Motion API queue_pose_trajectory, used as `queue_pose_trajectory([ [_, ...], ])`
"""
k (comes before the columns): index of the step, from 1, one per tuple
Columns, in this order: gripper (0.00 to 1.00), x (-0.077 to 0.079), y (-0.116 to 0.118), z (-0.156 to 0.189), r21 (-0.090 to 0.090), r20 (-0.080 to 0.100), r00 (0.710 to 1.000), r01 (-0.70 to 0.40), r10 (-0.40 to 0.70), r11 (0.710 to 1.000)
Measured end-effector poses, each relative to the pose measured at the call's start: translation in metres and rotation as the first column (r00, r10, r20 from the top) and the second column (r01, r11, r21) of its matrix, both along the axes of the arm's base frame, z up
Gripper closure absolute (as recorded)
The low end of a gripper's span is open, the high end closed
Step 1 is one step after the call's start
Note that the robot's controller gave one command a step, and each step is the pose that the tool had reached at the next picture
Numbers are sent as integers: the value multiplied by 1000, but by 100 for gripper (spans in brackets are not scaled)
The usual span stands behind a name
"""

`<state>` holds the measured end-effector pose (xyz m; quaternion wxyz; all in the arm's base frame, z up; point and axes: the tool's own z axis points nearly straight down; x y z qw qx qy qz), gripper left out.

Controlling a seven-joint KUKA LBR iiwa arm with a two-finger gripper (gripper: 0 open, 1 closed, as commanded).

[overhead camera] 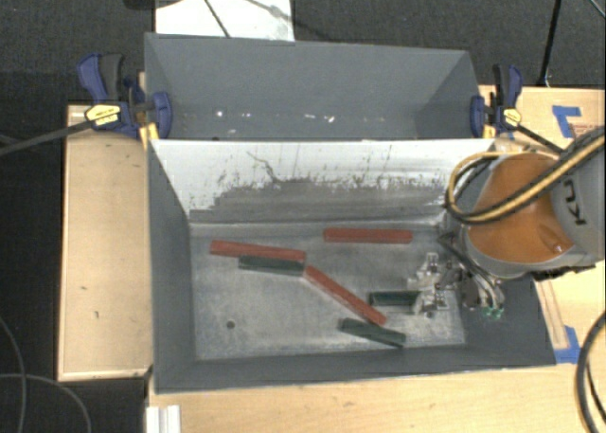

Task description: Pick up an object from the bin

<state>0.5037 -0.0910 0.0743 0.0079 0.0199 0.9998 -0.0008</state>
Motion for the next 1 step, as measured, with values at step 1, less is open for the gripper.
queue_pose_trajectory([
  [1, 100, 0, 0, 0, 0, 0, 1000, -1, 1, 1000],
])
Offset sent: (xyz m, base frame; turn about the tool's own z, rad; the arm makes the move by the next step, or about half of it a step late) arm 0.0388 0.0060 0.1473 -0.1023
